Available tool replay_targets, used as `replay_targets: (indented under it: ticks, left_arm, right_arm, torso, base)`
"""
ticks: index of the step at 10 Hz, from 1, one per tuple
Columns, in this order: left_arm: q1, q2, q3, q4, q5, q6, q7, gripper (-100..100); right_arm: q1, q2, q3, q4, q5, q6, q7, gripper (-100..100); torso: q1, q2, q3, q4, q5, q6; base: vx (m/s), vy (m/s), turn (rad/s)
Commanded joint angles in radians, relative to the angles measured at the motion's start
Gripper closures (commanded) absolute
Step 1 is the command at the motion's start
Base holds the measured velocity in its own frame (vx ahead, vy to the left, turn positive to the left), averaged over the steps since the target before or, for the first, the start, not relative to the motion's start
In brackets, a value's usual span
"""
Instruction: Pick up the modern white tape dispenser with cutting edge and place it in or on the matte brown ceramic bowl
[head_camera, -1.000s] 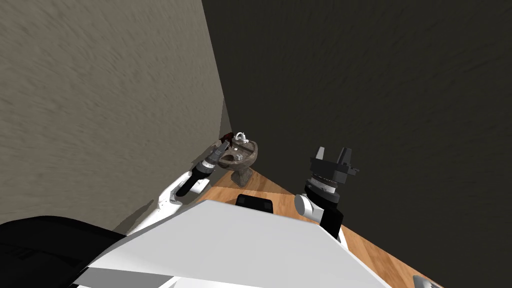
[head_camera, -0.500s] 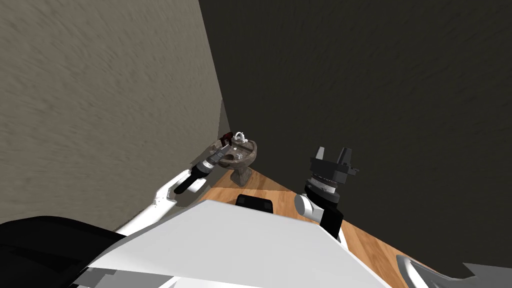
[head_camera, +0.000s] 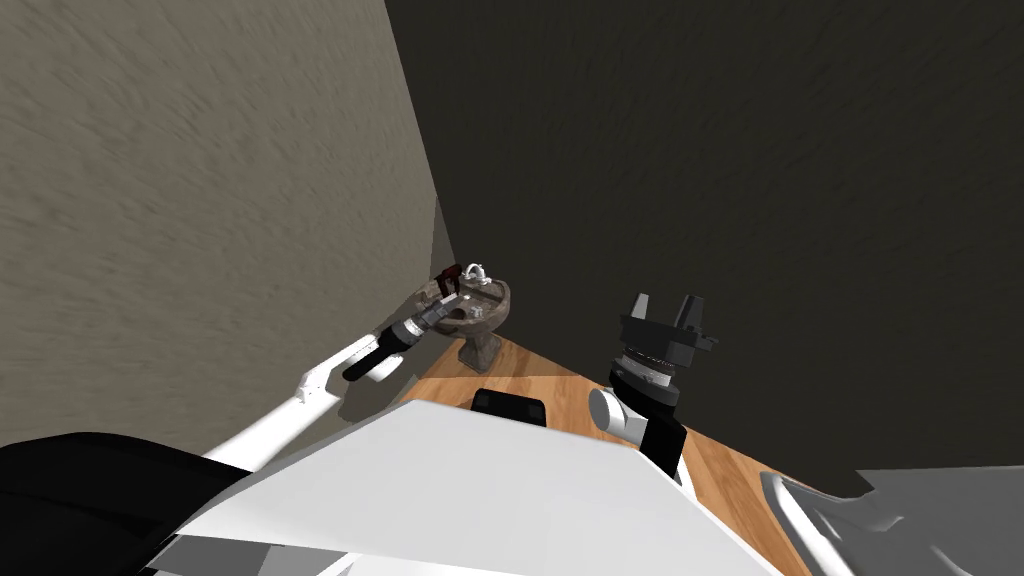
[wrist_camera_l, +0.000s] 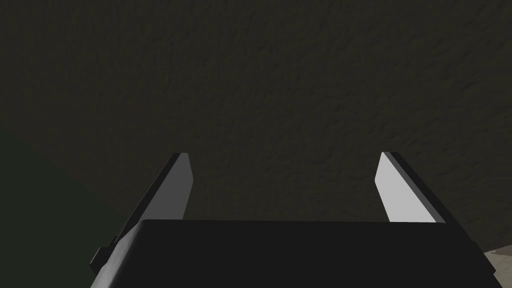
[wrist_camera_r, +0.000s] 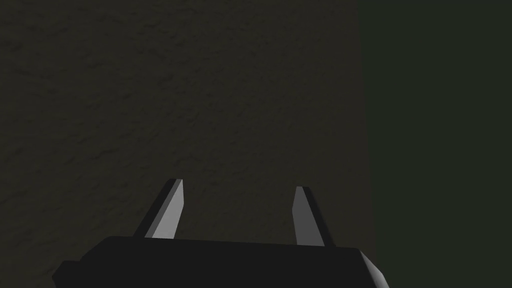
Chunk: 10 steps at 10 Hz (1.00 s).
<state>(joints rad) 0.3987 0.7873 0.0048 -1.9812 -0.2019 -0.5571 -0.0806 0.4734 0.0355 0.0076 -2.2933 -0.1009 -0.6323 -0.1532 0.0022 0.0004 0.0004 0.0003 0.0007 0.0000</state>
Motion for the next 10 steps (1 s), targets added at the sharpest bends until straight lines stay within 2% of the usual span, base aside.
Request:
replay_targets:
  ticks: [1,2,6,7,8,9,10]
  left_arm:
    - [0.011,0.05,0.002,0.038,-0.02,0.008,-0.001,-100]
    - [0.011,0.061,0.002,0.038,-0.02,0.008,-0.001,-100]
    - [0.031,0.193,0.004,0.147,-0.071,0.045,-0.001,-100]
    - [0.031,0.199,0.004,0.147,-0.071,0.045,-0.001,-100]
    - [0.039,0.229,0.004,0.174,-0.083,0.056,-0.001,-100]
    - [0.039,0.229,0.004,0.174,-0.083,0.056,-0.001,-100]
    - [0.047,0.256,0.005,0.2,-0.094,0.067,-0.001,-100]
  right_arm:
    - [0.0,0.0,0.0,0.0,0.0,0.0,0.0,0]
    - [0.0,0.0,0.0,0.0,0.0,0.0,0.0,0]
    - [0.0,0.0,0.0,0.0,0.0,0.0,0.0,0]
    - [0.0,0.0,0.0,0.0,0.0,0.0,0.0,0]
    - [0.0,0.0,0.0,0.0,0.0,0.0,0.0,0]
    - [0.0,0.0,0.0,0.0,0.0,0.0,0.0,0]
    - [0.0,0.0,0.0,0.0,0.0,0.0,0.0,0]
  torso:
    - [0.0,0.0,0.0,0.0,0.0,0.0]
    - [0.0,0.0,0.0,0.0,0.0,0.0]
    - [-0.002,-0.002,-0.001,0.0,0.0,0.0]
    - [-0.003,-0.003,-0.002,-0.001,-0.001,0.0]
    - [-0.002,-0.004,-0.002,-0.001,-0.001,-0.001]
    - [-0.003,-0.004,-0.002,-0.001,-0.001,0.0]
    - [-0.003,-0.004,-0.002,-0.001,0.0,-0.001]
  base:
    - [-0.03,0.015,-0.226]
    - [-0.019,0.014,-0.043]
    - [0.0,-0.011,-0.17]
    - [0.019,-0.015,-0.02]
    - [0.023,-0.022,-0.102]
    - [0.021,-0.018,-0.057]
    - [0.033,-0.027,-0.107]
